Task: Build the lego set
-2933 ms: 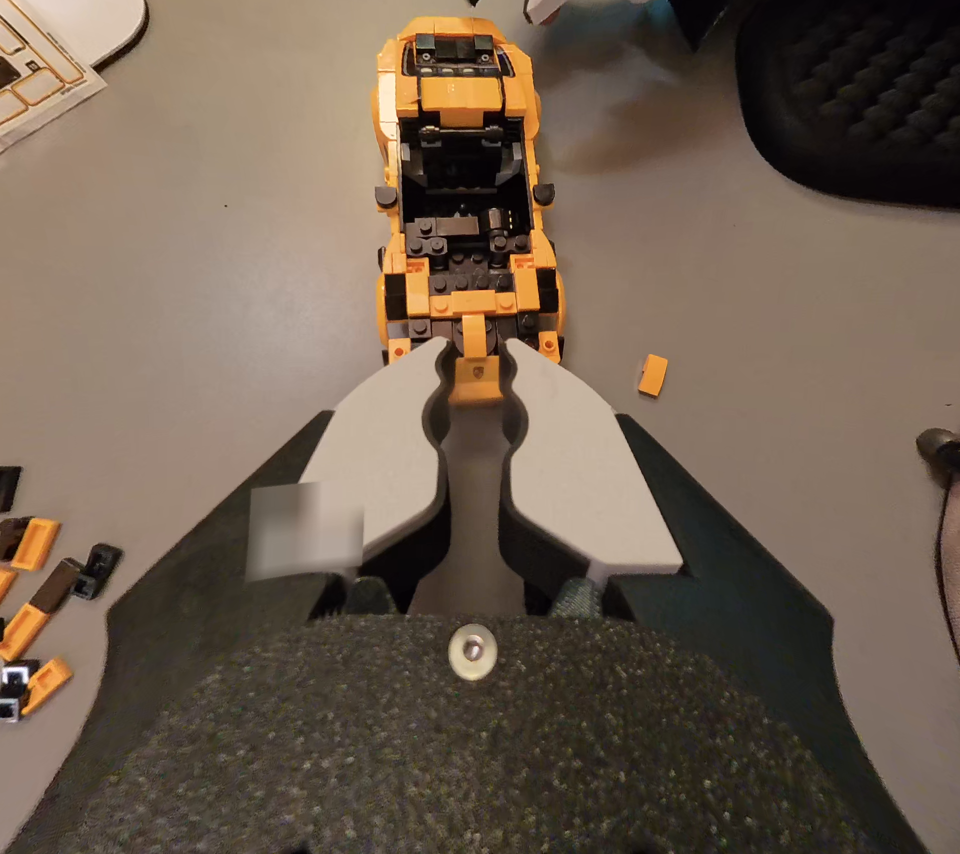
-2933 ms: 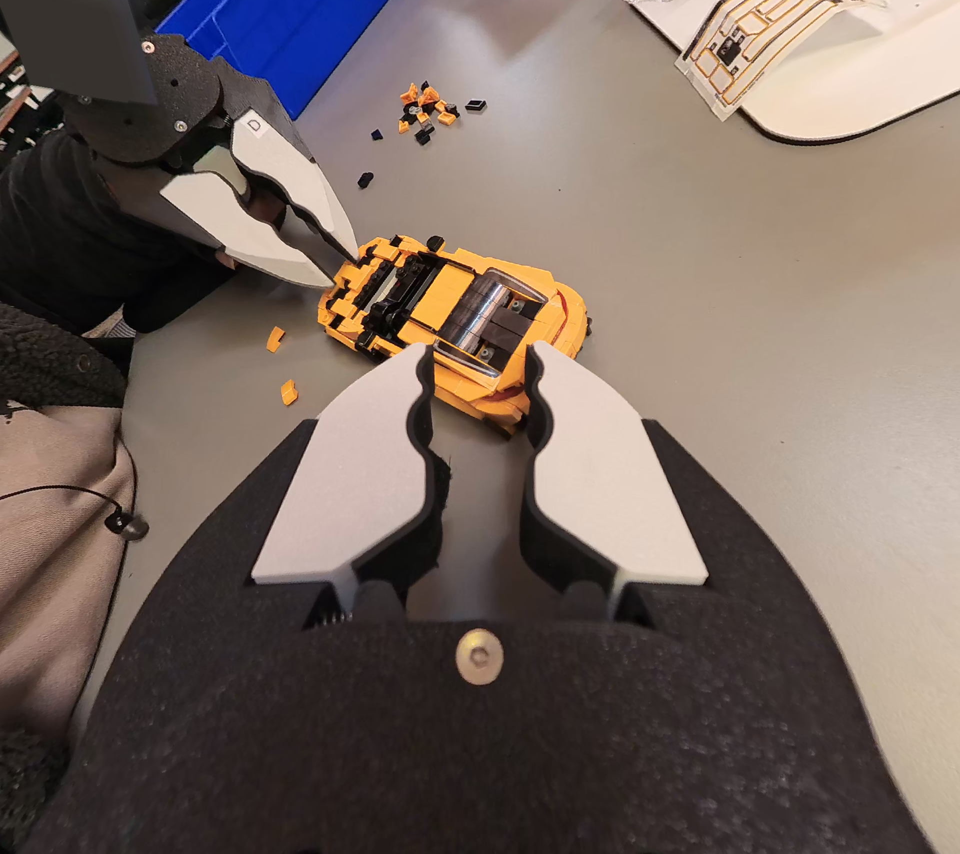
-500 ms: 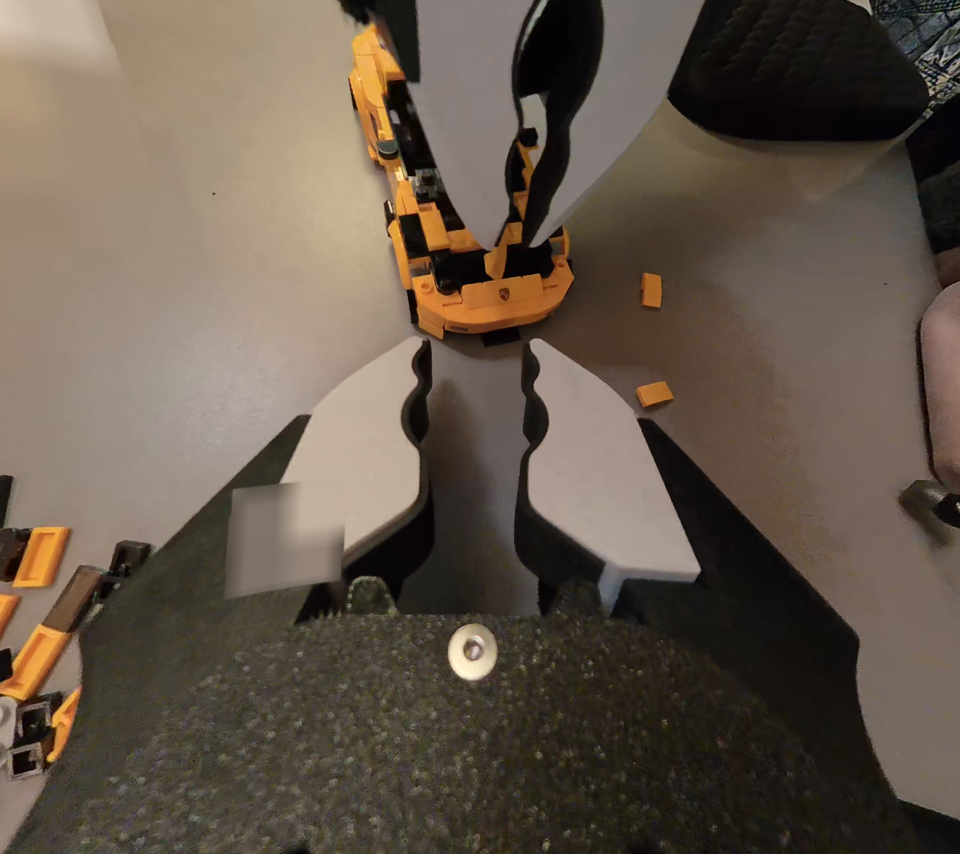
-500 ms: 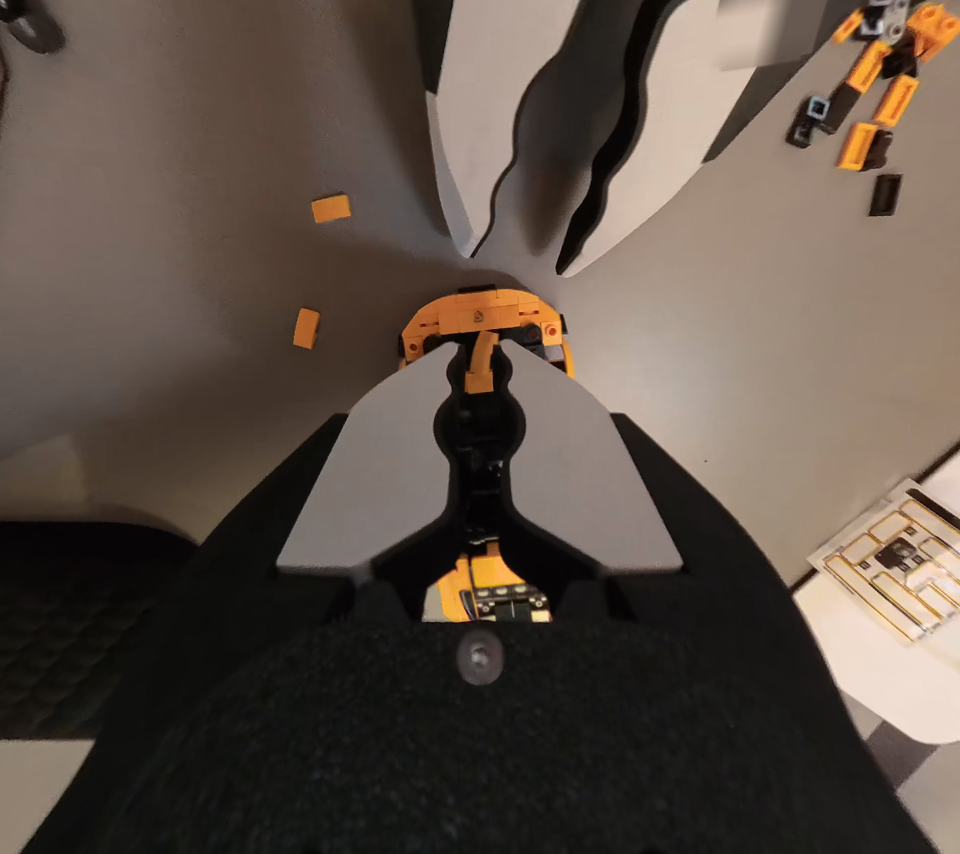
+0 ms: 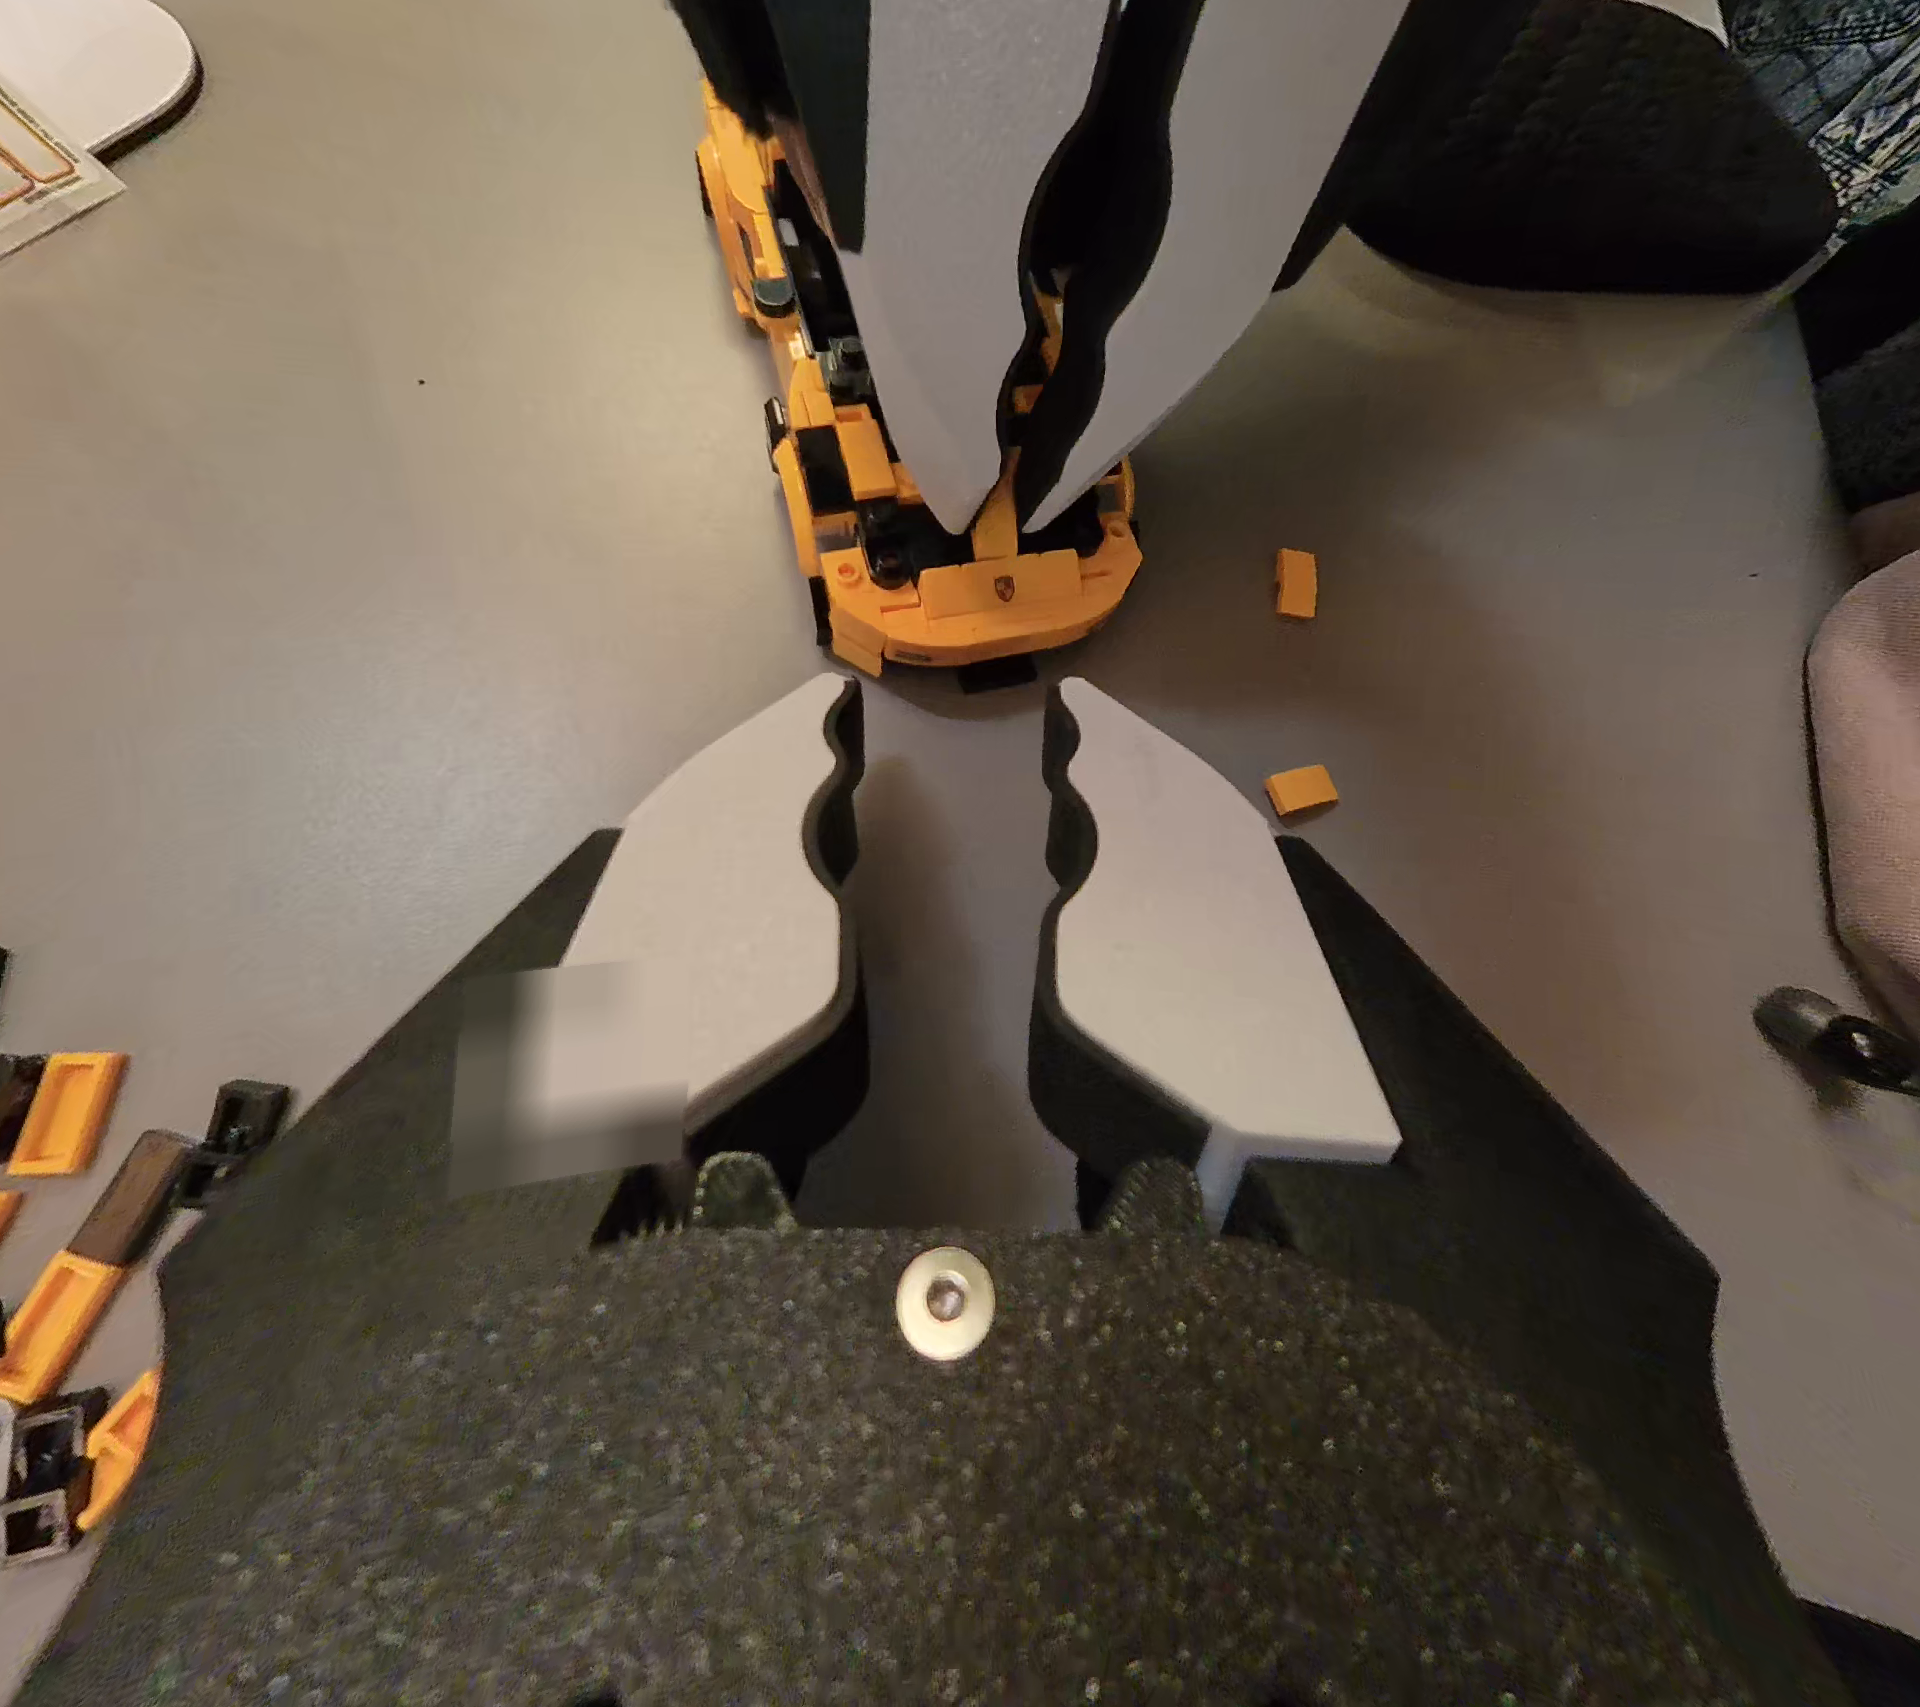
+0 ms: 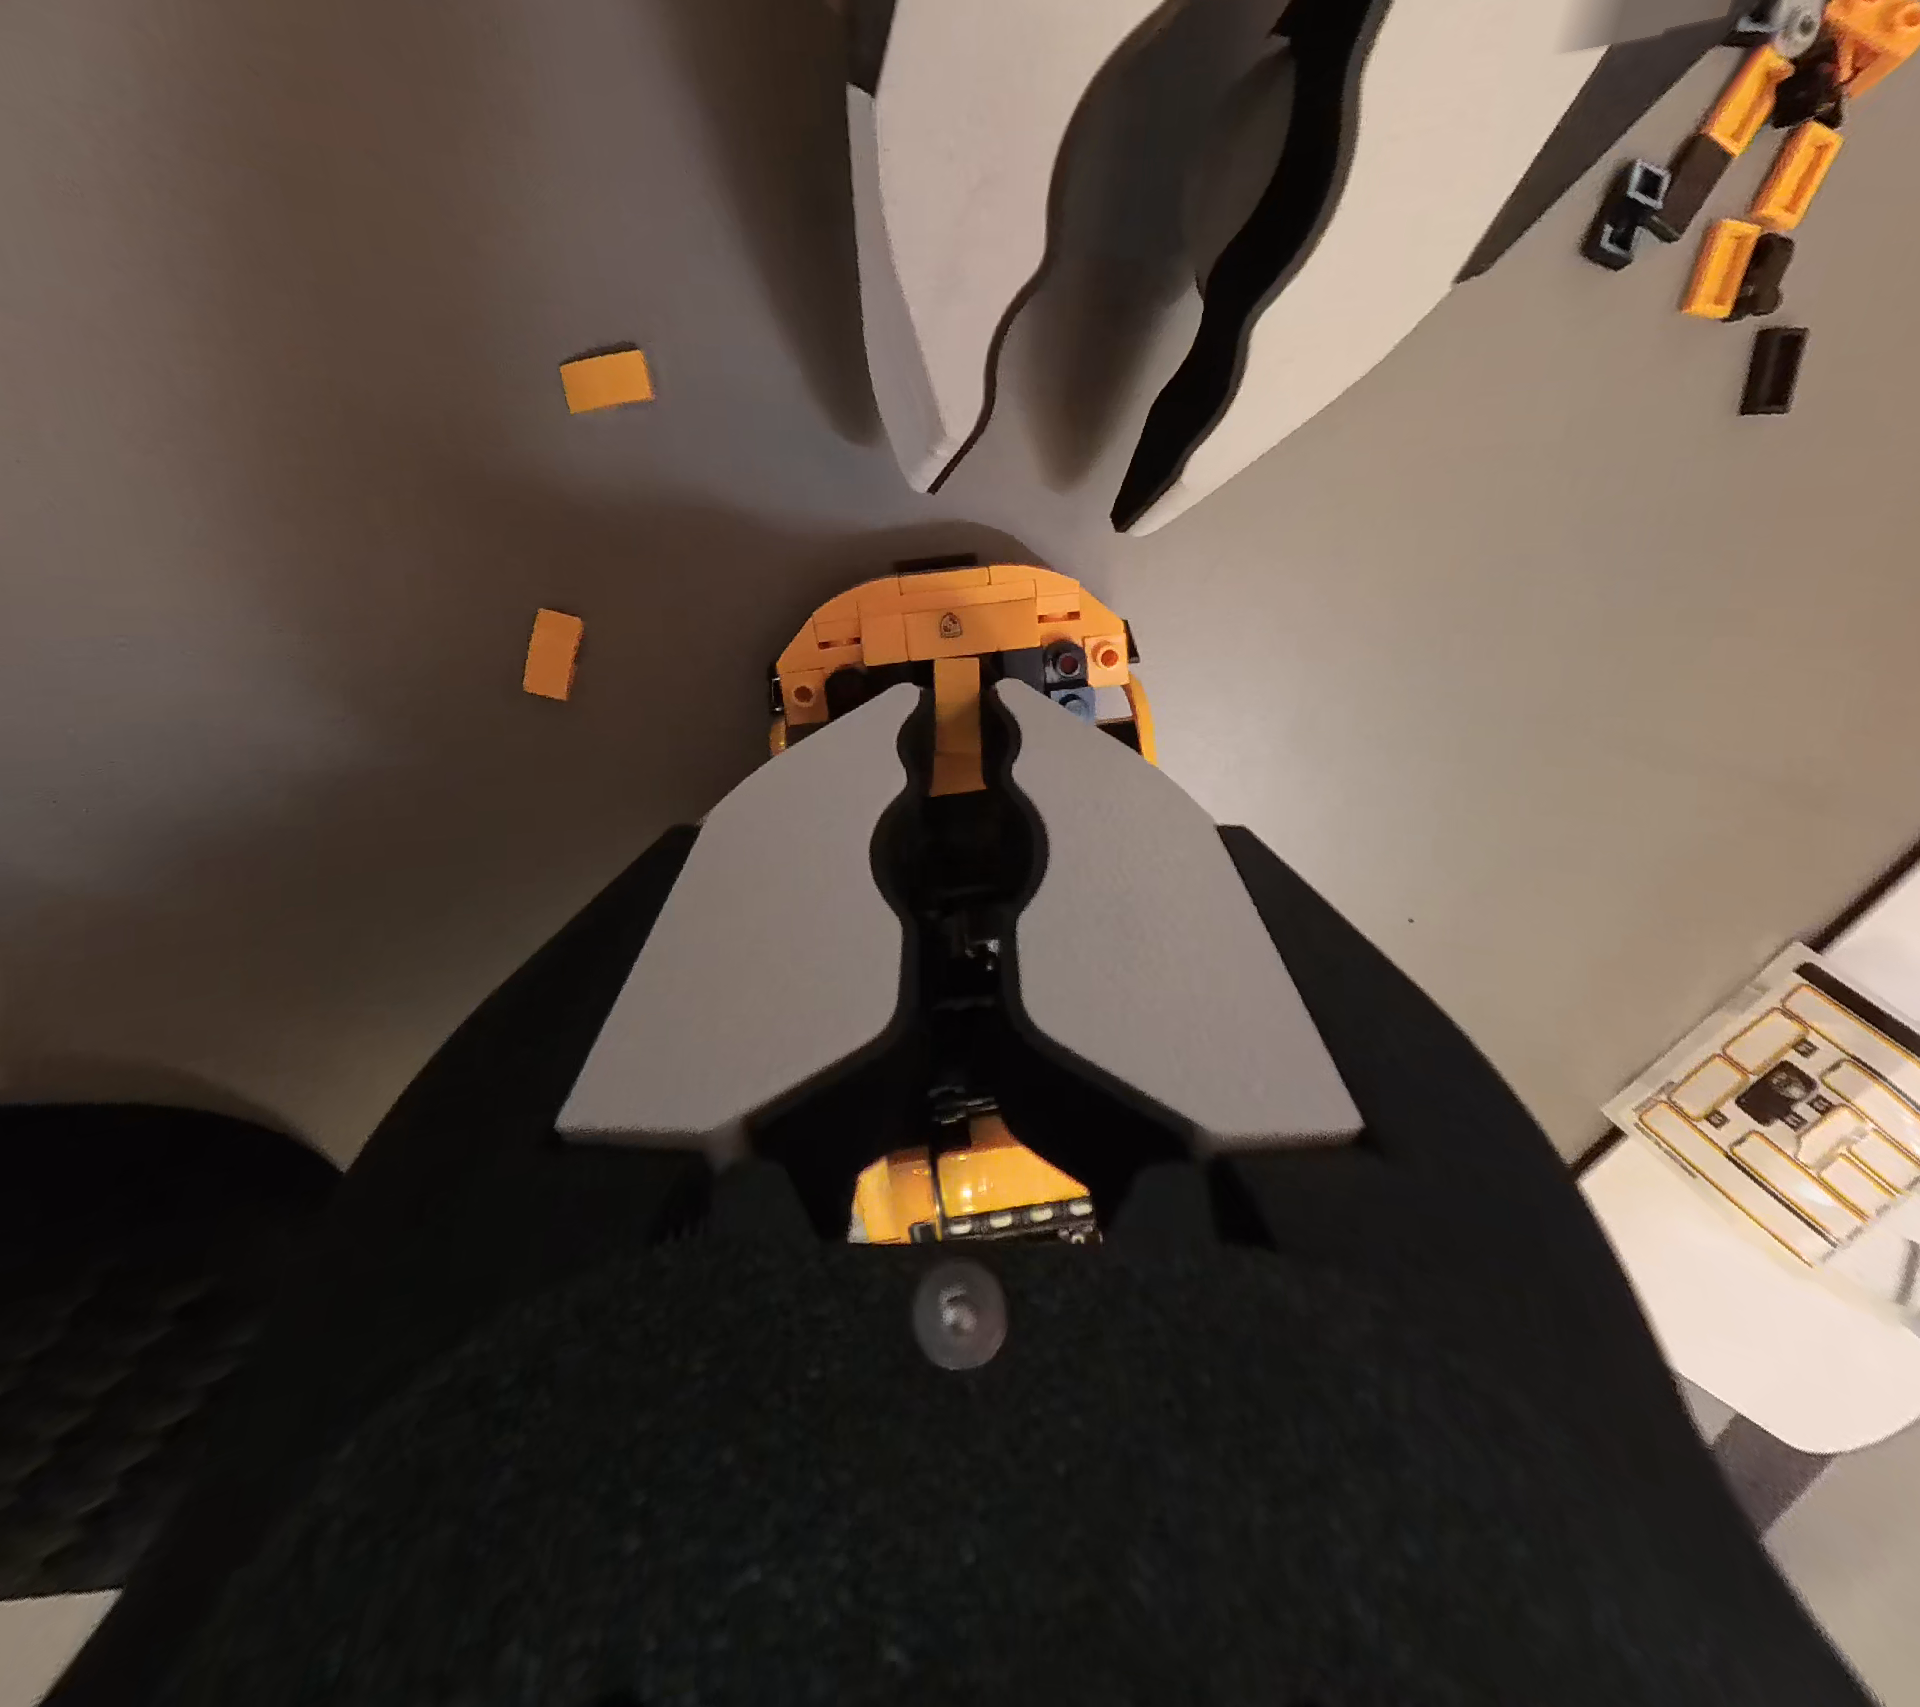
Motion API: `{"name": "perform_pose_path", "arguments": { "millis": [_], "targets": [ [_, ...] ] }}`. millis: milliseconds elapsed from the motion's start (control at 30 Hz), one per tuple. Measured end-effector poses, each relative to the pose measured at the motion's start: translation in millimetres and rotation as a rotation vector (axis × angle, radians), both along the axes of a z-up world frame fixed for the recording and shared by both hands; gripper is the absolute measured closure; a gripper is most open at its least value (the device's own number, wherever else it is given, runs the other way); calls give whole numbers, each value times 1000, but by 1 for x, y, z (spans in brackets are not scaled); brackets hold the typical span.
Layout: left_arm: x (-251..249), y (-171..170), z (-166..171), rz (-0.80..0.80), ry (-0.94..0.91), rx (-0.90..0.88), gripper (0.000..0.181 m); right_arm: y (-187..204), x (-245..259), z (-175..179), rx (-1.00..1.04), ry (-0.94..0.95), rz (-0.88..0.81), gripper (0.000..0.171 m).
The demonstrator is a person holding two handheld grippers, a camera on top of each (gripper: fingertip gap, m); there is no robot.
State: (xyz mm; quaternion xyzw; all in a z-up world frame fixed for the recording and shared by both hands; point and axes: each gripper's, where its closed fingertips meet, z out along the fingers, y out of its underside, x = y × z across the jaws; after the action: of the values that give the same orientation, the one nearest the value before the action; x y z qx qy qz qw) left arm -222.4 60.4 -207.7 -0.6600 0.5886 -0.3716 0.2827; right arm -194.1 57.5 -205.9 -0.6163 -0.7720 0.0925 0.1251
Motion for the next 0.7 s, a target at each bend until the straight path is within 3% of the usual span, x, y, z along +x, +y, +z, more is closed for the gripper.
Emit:
{"name": "perform_pose_path", "arguments": {
  "millis": [200,333,467,700],
  "targets": [
    [0,0,-1,-2,3,-5,149,2,-5,17,-193,169,-107,163],
    [0,0,0,0,-3,-11,149,6,-9,60,-572,548,-282,163],
    [0,0,2,3,-12,-19,149,13,-3,109,-871,917,-344,163],
    [0,0,1,1,-9,-17,149,16,7,137,-990,1128,-344,164]
  ]
}}
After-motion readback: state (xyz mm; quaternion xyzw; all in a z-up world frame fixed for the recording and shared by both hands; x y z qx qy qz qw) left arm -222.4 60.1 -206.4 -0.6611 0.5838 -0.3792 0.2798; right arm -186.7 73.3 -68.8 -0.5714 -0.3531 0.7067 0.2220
